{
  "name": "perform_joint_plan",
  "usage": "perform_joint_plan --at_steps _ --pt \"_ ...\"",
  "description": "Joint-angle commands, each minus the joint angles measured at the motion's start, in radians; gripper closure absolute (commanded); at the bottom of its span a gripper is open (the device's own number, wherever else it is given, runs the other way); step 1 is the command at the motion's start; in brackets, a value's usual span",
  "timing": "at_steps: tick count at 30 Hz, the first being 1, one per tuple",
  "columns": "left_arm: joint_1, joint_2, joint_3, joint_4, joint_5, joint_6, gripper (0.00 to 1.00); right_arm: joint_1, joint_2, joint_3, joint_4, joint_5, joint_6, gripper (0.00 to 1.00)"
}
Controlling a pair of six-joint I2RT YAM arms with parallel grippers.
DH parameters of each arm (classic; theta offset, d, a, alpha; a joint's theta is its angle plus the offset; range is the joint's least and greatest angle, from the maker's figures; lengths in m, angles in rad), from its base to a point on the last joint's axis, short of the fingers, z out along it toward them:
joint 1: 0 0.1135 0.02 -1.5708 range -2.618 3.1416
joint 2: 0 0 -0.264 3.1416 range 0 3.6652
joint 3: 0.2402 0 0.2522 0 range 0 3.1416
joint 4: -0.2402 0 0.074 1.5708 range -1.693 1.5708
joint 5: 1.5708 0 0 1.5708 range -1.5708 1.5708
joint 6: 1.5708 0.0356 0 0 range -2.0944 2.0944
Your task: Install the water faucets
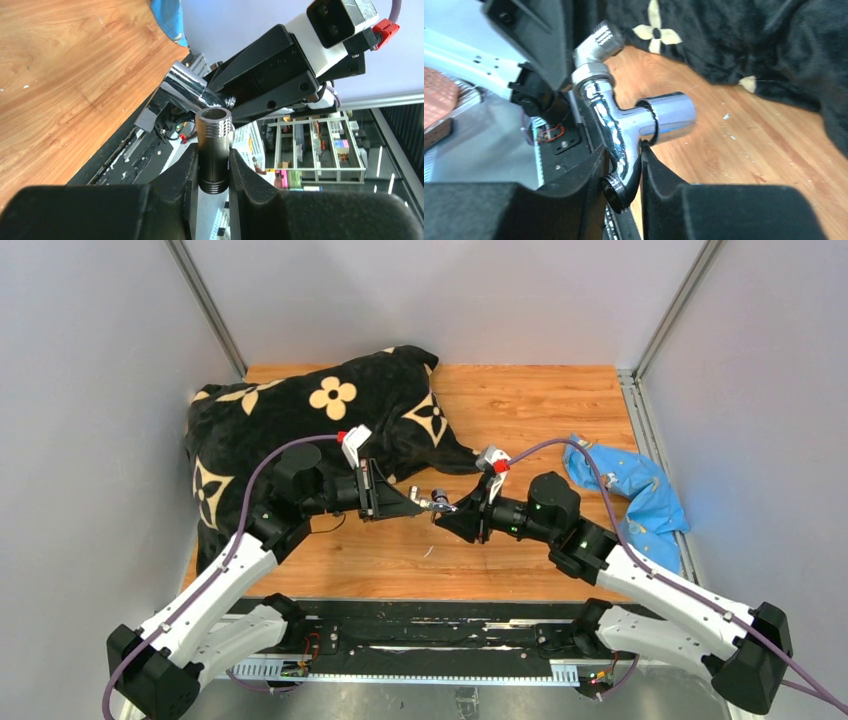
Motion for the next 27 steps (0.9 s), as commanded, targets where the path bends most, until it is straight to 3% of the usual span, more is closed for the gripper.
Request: perform_joint_plan --at_steps 1,3,6,11,18,27 --pt "-0.012 0.027 0.027 0.107 0.018 0.043 1.0 0.03 -0.074 0.019 0.038 -0.148 0.032 0.6" --pt "-0.011 0.032 0.029 0.116 0.022 0.024 1.0 0.029 -0.12 0.018 -0.028 -0.091 -0.016 0.44" --pt "-0.011 0.056 0.03 0.14 0.047 -0.022 1.0 0.03 -0.193 0.012 -0.105 -0.032 -0.098 0.34" --pt "-0.011 0.099 0.052 0.169 0.09 -0.083 1.0 0.03 -0.308 -0.026 -0.131 -0.019 -0.24 0.33" --pt "-0.011 0.154 0.091 0.143 0.132 -0.124 1.0 0.033 -0.416 -0.127 0.013 -0.042 -0.45 0.35" --pt "-0.011 0.207 0.121 0.166 0.24 -0.171 1.0 0.033 -0.357 -0.158 0.112 0.008 -0.56 0.34"
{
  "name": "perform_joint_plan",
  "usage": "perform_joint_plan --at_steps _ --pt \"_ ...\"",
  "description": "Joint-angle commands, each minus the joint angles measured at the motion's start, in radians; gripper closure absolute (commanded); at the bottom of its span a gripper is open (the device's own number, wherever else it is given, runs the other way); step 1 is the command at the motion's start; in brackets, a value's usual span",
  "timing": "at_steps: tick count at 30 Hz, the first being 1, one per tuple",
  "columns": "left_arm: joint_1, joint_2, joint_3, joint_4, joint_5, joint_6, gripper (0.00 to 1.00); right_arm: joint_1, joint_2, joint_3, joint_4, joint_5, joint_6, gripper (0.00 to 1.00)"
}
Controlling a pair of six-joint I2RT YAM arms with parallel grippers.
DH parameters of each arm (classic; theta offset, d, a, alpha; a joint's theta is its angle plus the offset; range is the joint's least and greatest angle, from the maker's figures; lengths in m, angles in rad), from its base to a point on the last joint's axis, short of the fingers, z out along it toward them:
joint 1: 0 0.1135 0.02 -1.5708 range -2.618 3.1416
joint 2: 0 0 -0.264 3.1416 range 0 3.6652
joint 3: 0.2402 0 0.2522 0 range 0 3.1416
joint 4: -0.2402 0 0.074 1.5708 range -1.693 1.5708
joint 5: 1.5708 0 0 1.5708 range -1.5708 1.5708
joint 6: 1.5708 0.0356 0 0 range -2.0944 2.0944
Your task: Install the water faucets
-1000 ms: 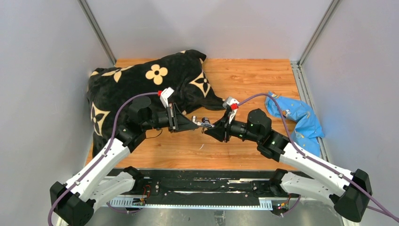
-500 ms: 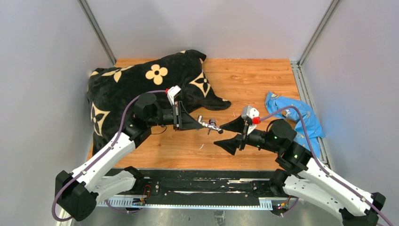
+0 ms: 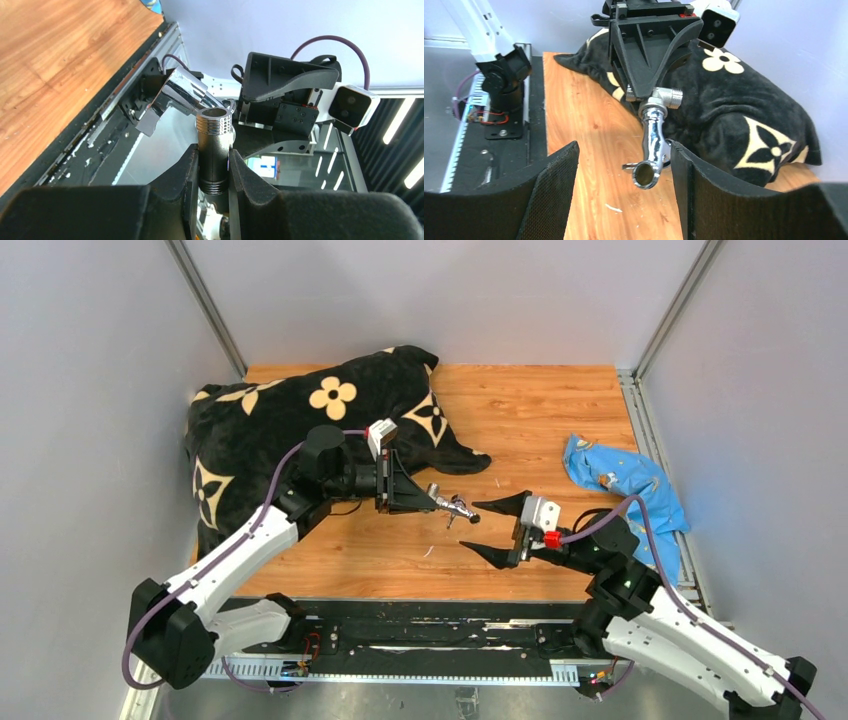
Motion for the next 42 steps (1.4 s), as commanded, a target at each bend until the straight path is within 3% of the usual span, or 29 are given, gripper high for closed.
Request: perform_joint_plan --at_steps 1,8,12,18,23,25,29,31,42 --pt "0.0 0.012 0.058 0.06 0.098 -0.036 1.0 0.013 0.025 -0.026 0.124 0.041 -0.081 0.34" --pt "-0.002 0.031 0.066 0.088 0.131 -0.069 1.0 0.014 0.118 -0.049 0.217 0.016 -0.067 0.34" --pt "-0.004 0.033 0.073 0.12 0.146 -0.109 1.0 0.016 0.144 -0.103 0.369 0.049 -0.02 0.35" --pt "-0.005 0.036 0.076 0.12 0.135 -0.116 1.0 0.024 0.168 -0.168 0.539 0.129 0.018 0.53" --pt "-0.006 0.043 0.073 0.12 0.127 -0.111 1.0 0.025 0.193 -0.166 0.563 0.119 0.055 0.56" --pt "-0.006 0.045 0.075 0.12 0.125 -0.108 1.0 0.027 0.199 -0.175 0.587 0.121 0.072 0.63" --pt "-0.006 0.044 0.067 0.158 0.121 -0.115 1.0 0.027 0.195 -0.179 0.609 0.156 0.137 0.91" --pt "-0.006 0.036 0.063 0.16 0.1 -0.094 1.0 0.027 0.199 -0.162 0.588 0.216 0.225 0.99" --pt "-0.007 0.001 -0.009 0.251 -0.017 0.003 1.0 0.013 0.219 -0.091 0.373 0.364 1.041 1.0"
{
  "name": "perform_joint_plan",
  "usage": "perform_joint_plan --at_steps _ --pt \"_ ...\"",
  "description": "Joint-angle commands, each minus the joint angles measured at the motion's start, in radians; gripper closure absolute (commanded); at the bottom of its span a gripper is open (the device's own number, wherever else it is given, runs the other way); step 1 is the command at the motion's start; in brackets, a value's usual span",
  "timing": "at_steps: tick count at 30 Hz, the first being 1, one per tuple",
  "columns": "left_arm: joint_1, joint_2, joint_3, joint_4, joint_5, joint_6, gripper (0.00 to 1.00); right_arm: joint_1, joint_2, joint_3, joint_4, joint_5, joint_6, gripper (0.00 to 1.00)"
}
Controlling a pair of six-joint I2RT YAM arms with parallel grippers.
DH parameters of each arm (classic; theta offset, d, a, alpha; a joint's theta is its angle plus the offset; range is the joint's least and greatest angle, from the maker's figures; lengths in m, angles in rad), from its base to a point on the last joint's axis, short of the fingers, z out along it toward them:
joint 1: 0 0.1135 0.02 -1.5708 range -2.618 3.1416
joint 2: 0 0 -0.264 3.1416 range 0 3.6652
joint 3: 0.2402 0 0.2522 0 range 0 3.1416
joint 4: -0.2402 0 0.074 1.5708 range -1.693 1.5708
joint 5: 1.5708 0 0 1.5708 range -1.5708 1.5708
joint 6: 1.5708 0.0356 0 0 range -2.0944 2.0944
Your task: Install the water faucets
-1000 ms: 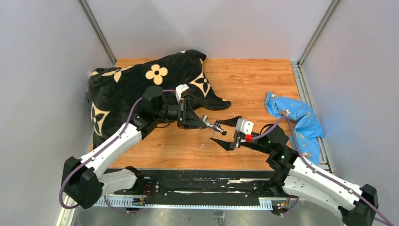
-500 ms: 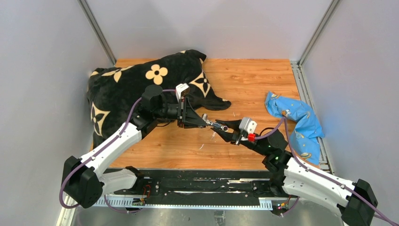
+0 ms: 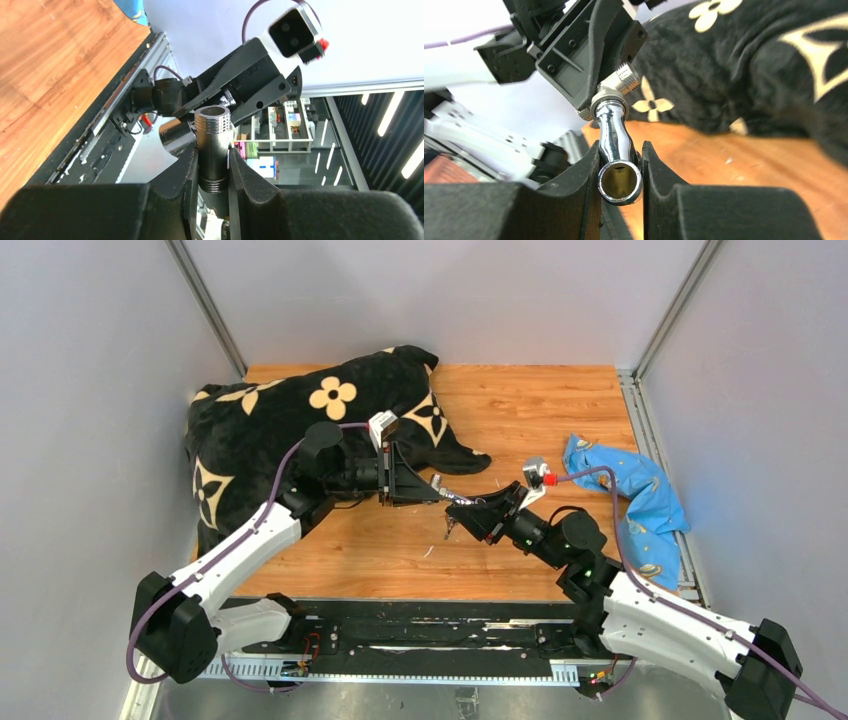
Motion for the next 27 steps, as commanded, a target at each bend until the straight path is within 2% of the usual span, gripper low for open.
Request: perform_joint_plan --at_steps 1,3,6,12,13,14,16,18,20,25,27 --pt "-0.008 -0.047 -0.042 0.133 -0.072 0.08 1.0 -0.004 0.009 0.054 -0.108 0.066 0.472 0.99" --pt "-0.009 -0.048 -0.052 0.132 -0.1 0.122 1.0 -0.025 0.006 0.053 -0.148 0.031 0.58 0.99" --pt "-0.008 -0.056 -0.068 0.132 -0.134 0.181 1.0 -0.081 -0.002 0.014 -0.117 -0.062 0.752 0.99" --pt "-0.008 -0.106 -0.119 0.152 -0.172 0.236 1.0 -0.116 0.031 -0.163 0.186 -0.053 1.218 0.99" --pt "-0.009 -0.119 -0.131 0.153 -0.191 0.243 1.0 -0.118 0.046 -0.184 0.248 -0.053 1.261 0.89" --pt "-0.008 -0.125 -0.14 0.154 -0.206 0.243 1.0 -0.122 0.057 -0.196 0.298 -0.055 1.29 0.71" --pt "-0.008 -0.125 -0.164 0.186 -0.222 0.213 1.0 -0.128 0.063 -0.195 0.332 -0.07 1.278 0.4" --pt "-0.009 -0.118 -0.182 0.228 -0.23 0.172 1.0 -0.132 0.038 -0.175 0.246 -0.087 1.223 0.28" --pt "-0.008 -0.115 -0.182 0.23 -0.228 0.159 1.0 -0.132 -0.008 -0.147 0.116 -0.097 1.16 0.21" --pt "-0.008 -0.118 -0.193 0.2 -0.229 0.124 1.0 -0.133 -0.136 -0.084 -0.16 -0.057 0.971 0.16" --pt "-0.007 -0.128 -0.2 0.2 -0.241 0.109 1.0 -0.132 -0.179 -0.078 -0.217 -0.023 0.907 0.13"
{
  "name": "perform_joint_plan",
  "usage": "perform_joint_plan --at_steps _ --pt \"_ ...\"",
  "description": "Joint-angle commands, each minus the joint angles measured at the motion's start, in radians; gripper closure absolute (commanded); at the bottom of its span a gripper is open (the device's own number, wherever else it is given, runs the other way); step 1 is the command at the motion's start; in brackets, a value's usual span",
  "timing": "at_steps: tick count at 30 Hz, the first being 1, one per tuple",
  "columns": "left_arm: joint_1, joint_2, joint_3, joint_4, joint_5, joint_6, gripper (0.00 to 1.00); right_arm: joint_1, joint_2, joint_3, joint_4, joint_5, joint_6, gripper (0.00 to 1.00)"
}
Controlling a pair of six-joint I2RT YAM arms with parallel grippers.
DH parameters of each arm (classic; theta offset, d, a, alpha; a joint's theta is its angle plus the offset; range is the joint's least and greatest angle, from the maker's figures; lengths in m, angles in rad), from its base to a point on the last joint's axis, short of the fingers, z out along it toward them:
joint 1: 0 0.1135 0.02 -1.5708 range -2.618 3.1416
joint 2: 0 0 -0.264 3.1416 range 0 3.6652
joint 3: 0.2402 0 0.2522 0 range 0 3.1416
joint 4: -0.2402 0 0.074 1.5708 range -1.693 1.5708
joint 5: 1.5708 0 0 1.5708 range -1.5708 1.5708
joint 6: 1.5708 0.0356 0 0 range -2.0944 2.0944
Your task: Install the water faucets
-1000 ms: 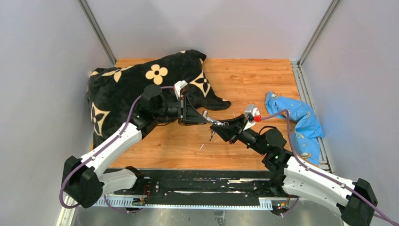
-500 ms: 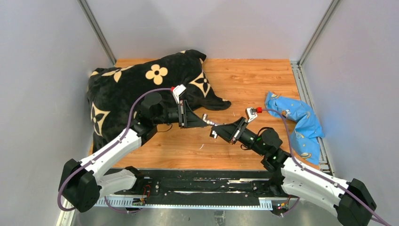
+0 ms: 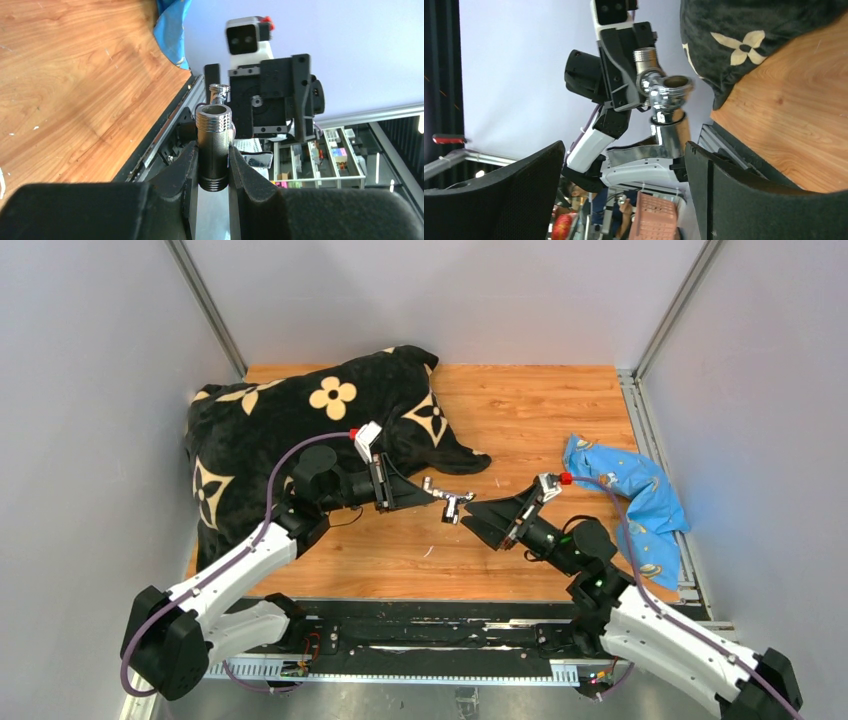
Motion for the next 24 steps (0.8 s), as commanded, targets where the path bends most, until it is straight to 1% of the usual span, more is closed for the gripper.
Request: perform_joint_plan --at_steps 1,3,6,10,14,17,21,24 --pt "0.001 -0.036 -0.017 0.064 -0.022 -0.052 1.0 -0.009 -0.092 0.04 -0.185 0.073 -0.179 0.11" --pt "0.001 -0.036 -0.019 0.063 -0.012 -0.068 1.0 -0.01 -0.117 -0.001 -0.134 0.118 -0.188 0.08" --pt "0.002 -0.029 -0.031 0.062 -0.002 -0.087 1.0 -0.01 -0.108 -0.039 -0.028 0.131 -0.194 0.04" --pt "0.001 -0.035 -0.035 0.061 -0.008 -0.092 1.0 -0.009 -0.025 0.0 -0.019 0.06 -0.221 0.02" --pt "0.001 -0.035 -0.032 0.061 -0.01 -0.106 1.0 -0.01 0.085 0.002 0.096 -0.006 -0.2 0.02" --pt "0.001 -0.028 -0.033 0.04 -0.003 -0.095 1.0 -0.01 0.147 -0.011 0.175 0.002 -0.153 0.06" --pt "0.002 -0.037 -0.035 -0.028 -0.001 -0.035 1.0 -0.01 0.234 -0.037 0.329 0.027 -0.097 0.22" --pt "0.002 -0.052 -0.034 -0.059 -0.009 -0.006 1.0 -0.01 0.311 -0.002 0.381 -0.027 -0.092 0.33"
